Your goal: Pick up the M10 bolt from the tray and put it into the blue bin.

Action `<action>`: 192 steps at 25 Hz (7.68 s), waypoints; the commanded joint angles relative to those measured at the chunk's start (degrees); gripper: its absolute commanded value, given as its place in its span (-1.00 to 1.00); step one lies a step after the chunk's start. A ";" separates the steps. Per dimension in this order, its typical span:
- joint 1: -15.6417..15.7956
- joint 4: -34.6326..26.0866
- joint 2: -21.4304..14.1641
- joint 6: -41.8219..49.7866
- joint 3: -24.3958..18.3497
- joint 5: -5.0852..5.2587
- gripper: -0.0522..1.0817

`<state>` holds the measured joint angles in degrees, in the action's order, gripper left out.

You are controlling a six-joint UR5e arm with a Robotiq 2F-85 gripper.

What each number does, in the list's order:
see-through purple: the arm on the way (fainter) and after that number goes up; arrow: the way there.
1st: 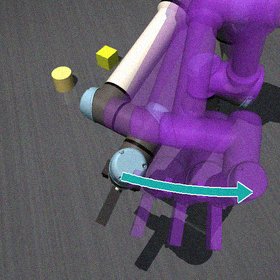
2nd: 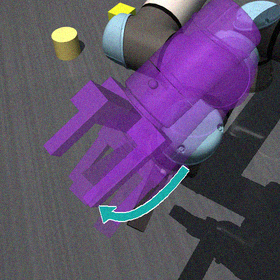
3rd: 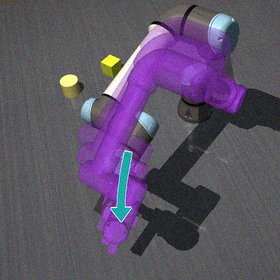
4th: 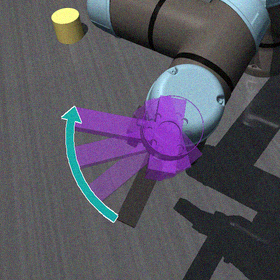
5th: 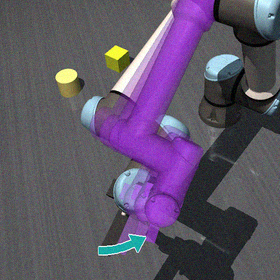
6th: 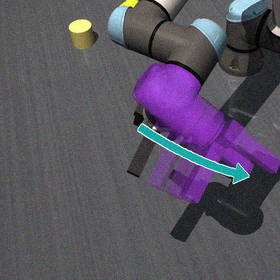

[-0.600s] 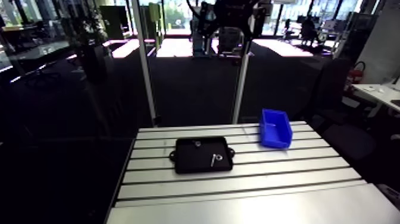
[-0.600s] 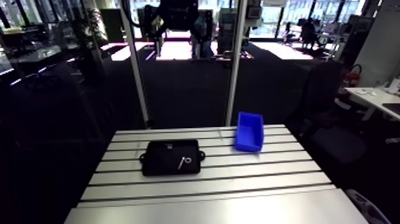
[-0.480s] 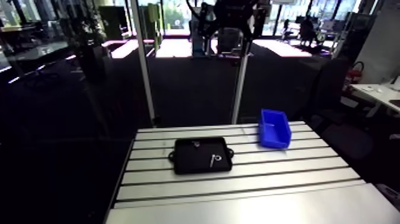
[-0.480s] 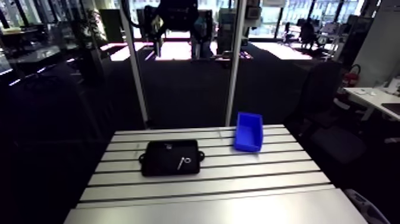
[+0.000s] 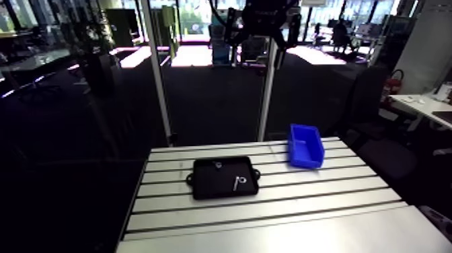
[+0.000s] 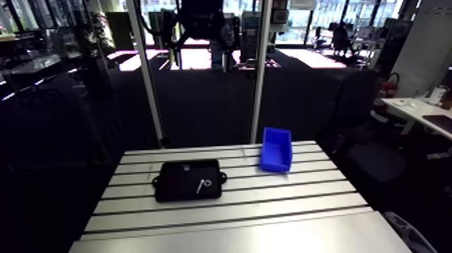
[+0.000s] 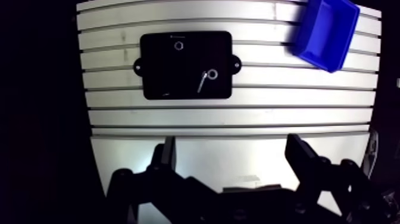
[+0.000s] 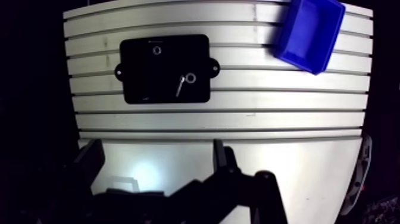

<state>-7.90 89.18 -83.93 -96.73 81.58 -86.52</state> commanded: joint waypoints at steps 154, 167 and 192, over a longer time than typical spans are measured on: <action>6.14 41.04 17.36 26.82 28.51 -5.19 -0.21; 5.70 41.48 17.36 23.66 28.77 -5.10 -0.11; 5.35 43.68 17.97 23.66 29.65 -4.75 0.00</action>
<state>-2.54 132.85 -65.97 -73.14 111.15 -91.33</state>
